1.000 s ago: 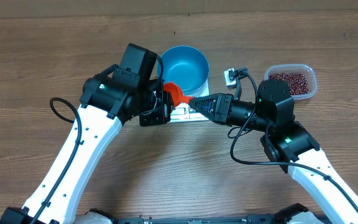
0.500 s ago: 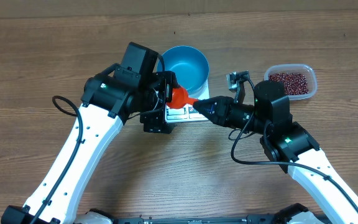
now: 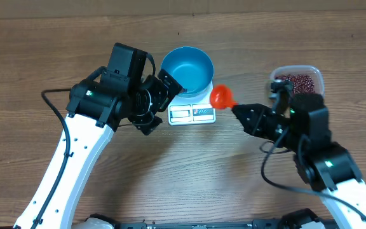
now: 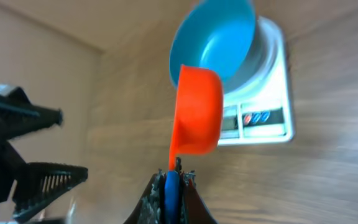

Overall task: Scoop item into bowl and weigh 150g on scale
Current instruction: 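Carry the scoop with the right gripper toward the bean tub, then move the left gripper over the scale's buttons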

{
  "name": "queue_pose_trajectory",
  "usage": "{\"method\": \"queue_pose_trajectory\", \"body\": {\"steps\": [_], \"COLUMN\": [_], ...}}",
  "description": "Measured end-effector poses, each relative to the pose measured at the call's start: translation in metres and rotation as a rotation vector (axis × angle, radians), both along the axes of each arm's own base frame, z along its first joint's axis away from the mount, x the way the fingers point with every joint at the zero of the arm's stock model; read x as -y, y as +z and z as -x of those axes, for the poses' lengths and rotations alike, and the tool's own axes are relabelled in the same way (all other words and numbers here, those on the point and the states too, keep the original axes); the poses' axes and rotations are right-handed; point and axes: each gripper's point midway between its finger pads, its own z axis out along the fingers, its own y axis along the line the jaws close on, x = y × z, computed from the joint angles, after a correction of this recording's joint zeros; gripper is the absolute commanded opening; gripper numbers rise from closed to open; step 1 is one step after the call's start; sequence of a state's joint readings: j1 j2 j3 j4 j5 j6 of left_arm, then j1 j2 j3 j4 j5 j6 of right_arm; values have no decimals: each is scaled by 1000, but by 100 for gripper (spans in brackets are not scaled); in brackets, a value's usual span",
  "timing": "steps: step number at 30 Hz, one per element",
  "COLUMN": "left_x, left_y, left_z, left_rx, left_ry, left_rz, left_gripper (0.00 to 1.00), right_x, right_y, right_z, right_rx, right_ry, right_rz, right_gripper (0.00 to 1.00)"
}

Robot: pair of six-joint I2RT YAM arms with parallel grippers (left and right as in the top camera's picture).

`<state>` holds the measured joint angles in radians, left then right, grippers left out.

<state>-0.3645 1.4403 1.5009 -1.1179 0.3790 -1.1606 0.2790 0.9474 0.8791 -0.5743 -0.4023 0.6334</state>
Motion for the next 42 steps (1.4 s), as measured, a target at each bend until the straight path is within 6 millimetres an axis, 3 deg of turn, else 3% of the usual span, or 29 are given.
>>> {"method": "queue_pose_trajectory", "body": {"steps": [4, 10, 15, 16, 20, 23, 25, 27, 29, 39, 42], "left_x": [-4, -23, -30, -33, -52, -64, -68, -70, -70, -67, -55], "left_y": [-5, -18, -21, -22, -26, -28, -28, -28, -28, -21, -19], "left_z": [7, 18, 20, 19, 12, 9, 8, 7, 7, -10, -9], "left_rx": [82, 97, 119, 126, 151, 170, 182, 191, 193, 297, 350], "left_ry": [-185, -313, -380, -385, -389, -426, -450, -469, -476, -536, -630], "left_rz": [-87, -231, -290, -313, -440, -526, -560, -577, -580, -626, -648], "left_gripper": [99, 99, 98, 92, 84, 86, 72, 27, 5, 4, 4], "right_x": [36, 78, 100, 106, 119, 129, 134, 137, 138, 140, 140], "right_y": [8, 8, 2, -1, -4, -5, -5, -5, -4, -5, -6], "right_z": [16, 30, 36, 38, 42, 43, 43, 43, 43, 44, 46], "right_rx": [-1, -22, -33, -37, -41, -46, -46, -45, -43, -49, -56], "right_ry": [-128, -252, -280, -279, -291, -320, -336, -347, -352, -356, -353], "right_rz": [138, 345, 488, 534, 623, 679, 701, 714, 719, 731, 735], "right_gripper": [4, 4, 4, 4, 4, 4, 4, 4, 4, 4, 4]}}
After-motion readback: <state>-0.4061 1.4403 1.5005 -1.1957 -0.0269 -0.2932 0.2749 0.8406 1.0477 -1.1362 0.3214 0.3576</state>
